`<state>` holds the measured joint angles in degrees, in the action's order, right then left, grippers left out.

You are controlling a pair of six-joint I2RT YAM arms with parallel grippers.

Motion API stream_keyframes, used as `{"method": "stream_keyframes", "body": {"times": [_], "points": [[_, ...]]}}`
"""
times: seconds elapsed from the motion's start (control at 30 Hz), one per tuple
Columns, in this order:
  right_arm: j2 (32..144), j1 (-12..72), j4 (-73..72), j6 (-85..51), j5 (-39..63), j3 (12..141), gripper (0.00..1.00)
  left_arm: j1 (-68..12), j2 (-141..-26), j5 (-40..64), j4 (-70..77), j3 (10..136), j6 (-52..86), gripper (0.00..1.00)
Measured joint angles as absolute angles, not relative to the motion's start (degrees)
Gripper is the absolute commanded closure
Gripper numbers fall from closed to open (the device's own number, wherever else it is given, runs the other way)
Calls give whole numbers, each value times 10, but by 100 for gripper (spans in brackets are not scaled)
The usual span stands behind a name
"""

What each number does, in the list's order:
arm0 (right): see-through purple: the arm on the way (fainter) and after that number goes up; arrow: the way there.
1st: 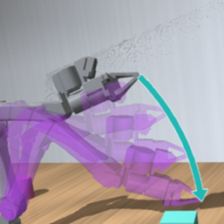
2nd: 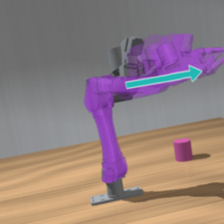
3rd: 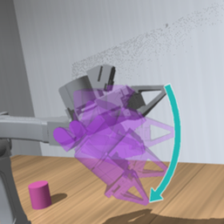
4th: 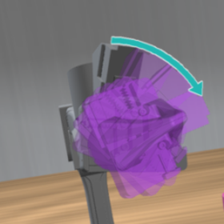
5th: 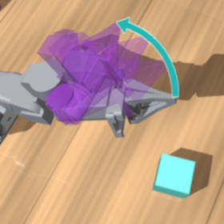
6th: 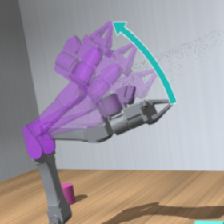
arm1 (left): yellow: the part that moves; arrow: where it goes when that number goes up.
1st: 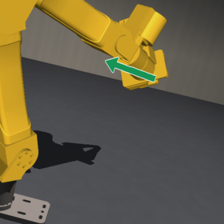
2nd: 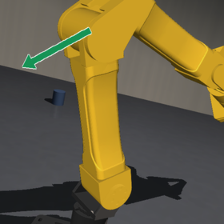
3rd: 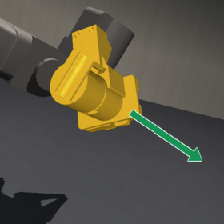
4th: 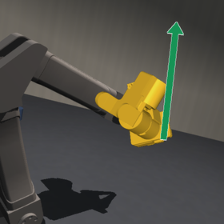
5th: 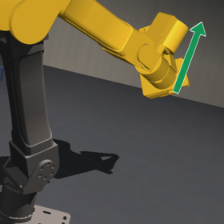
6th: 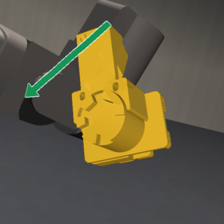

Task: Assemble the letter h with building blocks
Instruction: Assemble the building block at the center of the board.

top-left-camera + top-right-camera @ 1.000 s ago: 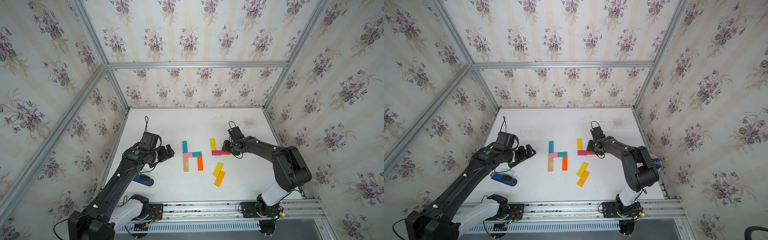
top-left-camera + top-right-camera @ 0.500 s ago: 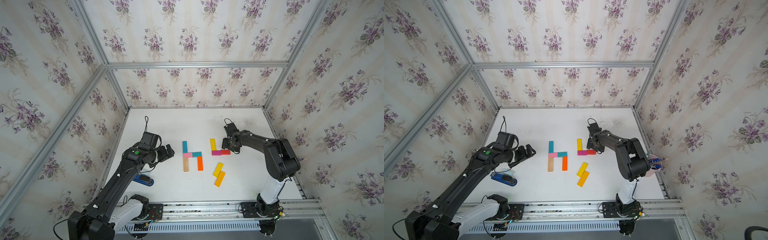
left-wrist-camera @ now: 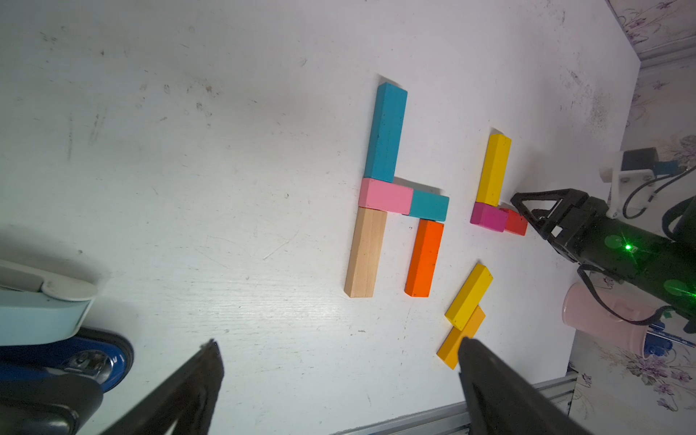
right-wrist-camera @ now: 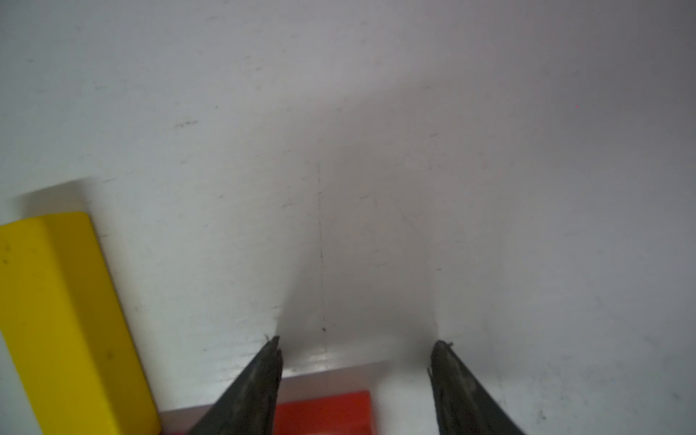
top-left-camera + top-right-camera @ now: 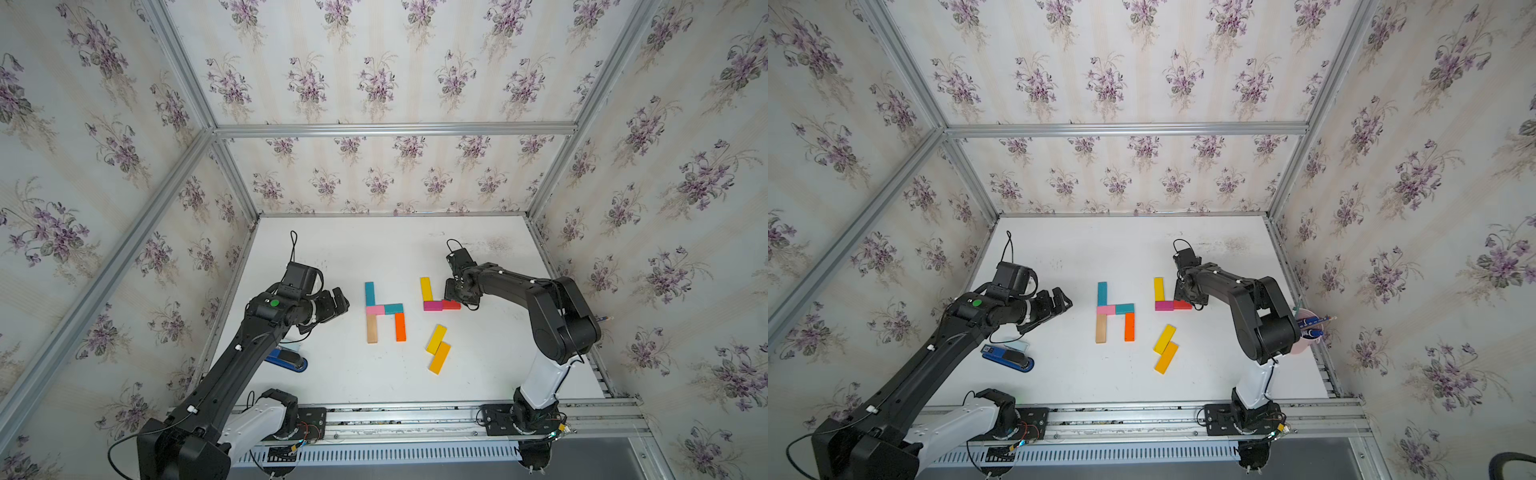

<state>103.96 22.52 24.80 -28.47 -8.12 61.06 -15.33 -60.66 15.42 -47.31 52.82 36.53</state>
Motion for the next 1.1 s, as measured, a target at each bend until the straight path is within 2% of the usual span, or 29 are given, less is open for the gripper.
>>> {"method": "stream_keyframes", "body": {"times": [1.1], "points": [[1031, 238, 239, -283, -85, 598, 37, -153, -605, 154, -465, 521, 365, 0]]}}
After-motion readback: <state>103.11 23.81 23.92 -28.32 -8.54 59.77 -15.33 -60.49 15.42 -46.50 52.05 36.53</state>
